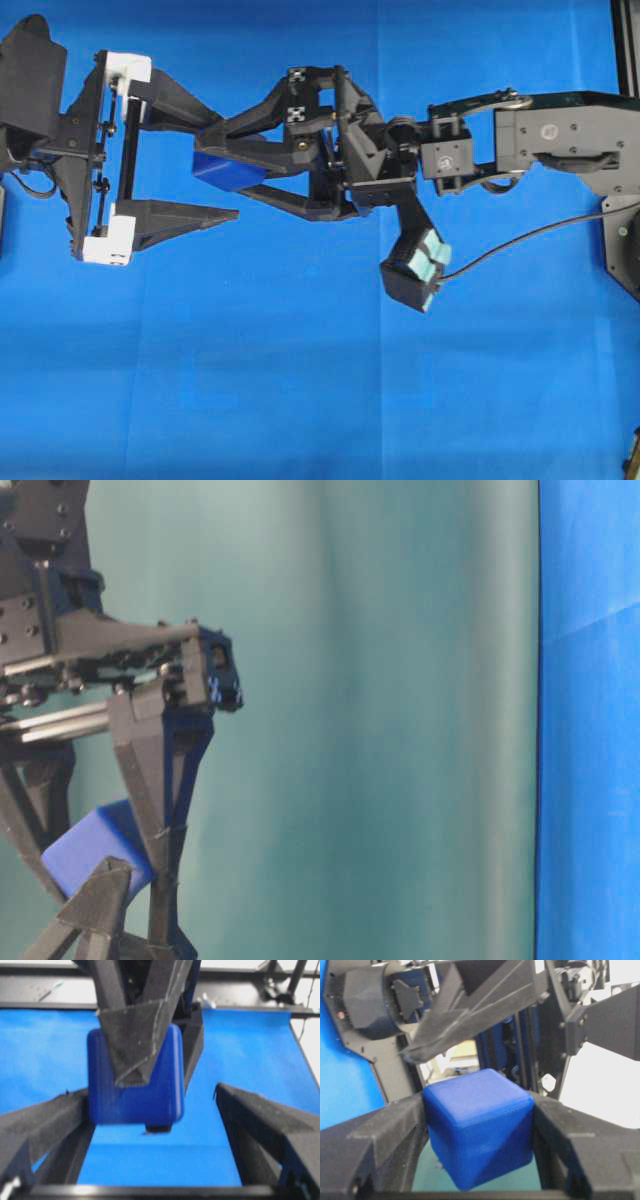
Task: Handover the blue block to the right arm after grasping it with the left arm, then place it in the designated position.
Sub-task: 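Open the left gripper and pull the right gripper back with the cube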
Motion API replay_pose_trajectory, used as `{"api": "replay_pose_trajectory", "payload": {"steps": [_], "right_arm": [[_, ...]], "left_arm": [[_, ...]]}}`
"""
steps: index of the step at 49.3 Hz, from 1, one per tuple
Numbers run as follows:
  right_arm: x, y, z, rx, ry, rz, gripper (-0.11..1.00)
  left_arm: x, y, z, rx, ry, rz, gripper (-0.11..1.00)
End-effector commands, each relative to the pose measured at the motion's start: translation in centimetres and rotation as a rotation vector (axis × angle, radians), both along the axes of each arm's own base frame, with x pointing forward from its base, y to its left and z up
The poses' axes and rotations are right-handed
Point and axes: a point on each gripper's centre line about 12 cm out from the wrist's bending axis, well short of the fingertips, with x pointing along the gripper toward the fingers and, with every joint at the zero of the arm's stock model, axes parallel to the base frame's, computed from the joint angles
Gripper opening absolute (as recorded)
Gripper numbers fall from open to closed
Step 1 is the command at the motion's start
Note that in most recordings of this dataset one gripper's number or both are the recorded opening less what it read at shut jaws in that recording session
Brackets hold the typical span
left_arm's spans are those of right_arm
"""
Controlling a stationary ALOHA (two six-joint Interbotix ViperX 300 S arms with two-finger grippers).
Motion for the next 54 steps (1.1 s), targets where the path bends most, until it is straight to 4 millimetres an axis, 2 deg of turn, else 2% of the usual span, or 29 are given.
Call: {"api": "replay_pose_trajectory", "payload": {"steps": [1,16,23,30,46,54], "right_arm": [[-1.4,0.0,1.9,0.010,-0.041,-0.005,0.55],[-5.7,-0.1,2.0,0.013,-0.031,-0.020,0.55],[-8.1,-0.1,2.1,0.018,-0.039,-0.025,0.55],[-9.6,-0.1,2.3,0.037,-0.037,-0.038,0.55],[-9.8,-0.1,2.1,0.046,-0.026,-0.044,0.55],[-9.7,0.0,2.2,0.174,-0.021,-0.055,0.55]], "left_arm": [[-1.2,0.1,1.9,0.001,-0.063,0.003,0.93],[-3.0,0.2,2.2,0.002,-0.088,0.002,0.93],[-3.4,0.2,2.3,0.000,-0.095,0.003,0.93],[-3.6,0.2,2.3,0.000,-0.095,0.003,0.93],[-3.4,0.4,2.3,0.001,-0.092,0.010,0.93],[-3.3,0.4,2.2,0.002,-0.091,0.009,0.93]]}}
